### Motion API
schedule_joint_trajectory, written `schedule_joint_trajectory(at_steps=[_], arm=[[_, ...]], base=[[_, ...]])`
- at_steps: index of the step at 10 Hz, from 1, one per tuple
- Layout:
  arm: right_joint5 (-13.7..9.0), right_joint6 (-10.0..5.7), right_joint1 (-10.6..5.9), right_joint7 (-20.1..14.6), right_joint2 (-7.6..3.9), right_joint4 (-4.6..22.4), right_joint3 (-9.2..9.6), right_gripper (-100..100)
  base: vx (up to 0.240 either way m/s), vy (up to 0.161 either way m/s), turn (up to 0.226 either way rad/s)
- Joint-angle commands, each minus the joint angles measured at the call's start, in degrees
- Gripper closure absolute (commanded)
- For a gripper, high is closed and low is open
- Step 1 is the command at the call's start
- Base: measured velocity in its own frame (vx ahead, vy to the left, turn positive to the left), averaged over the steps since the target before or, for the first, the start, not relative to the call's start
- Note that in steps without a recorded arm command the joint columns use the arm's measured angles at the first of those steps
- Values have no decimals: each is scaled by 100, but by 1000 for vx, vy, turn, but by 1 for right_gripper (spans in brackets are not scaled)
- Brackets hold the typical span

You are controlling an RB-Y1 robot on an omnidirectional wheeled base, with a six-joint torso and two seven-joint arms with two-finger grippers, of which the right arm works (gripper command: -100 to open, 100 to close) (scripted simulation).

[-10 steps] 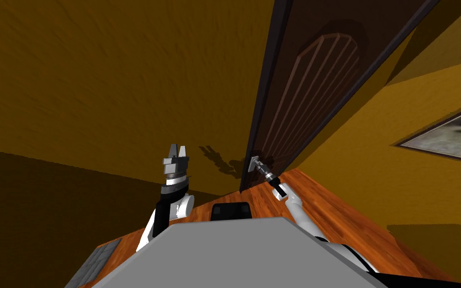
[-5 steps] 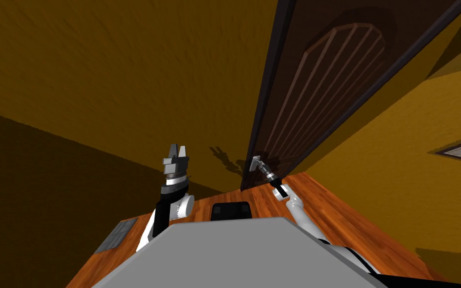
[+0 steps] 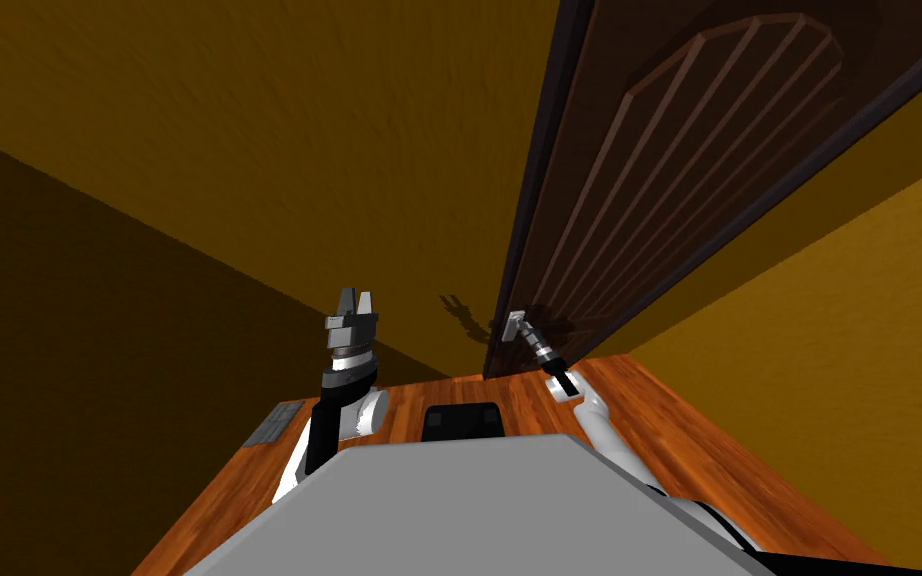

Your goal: Pull the door open

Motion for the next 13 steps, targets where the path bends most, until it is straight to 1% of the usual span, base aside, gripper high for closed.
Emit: schedule_joint_trajectory(at_steps=[1, 2, 3, 4, 5, 7, 8, 10, 13], arm=[[-286, -32, -31, -201, -4, -64, 9, 100], [-455, -17, -14, -314, -6, -82, 10, 100], [-495, -17, -14, -314, -6, -82, 10, 100], [-687, -1, 5, -434, -8, -101, 11, 100], [-868, 16, 24, -559, -10, -121, 13, 100], [-1229, 49, 63, -808, -14, -160, 16, 100], [-1330, 64, 71, -844, 18, -135, -31, -100], [-1542, 94, 69, -975, 62, -157, -55, -100], [-1999, 158, 66, -1258, 157, -204, -106, -100]], base=[[-88, -77, 192], [-89, -86, 207], [-50, -54, 60], [-40, -32, 101], [-65, -62, 285], [-87, -69, 141], [-88, -61, 228], [-62, -32, 146], [-66, -42, 181]])
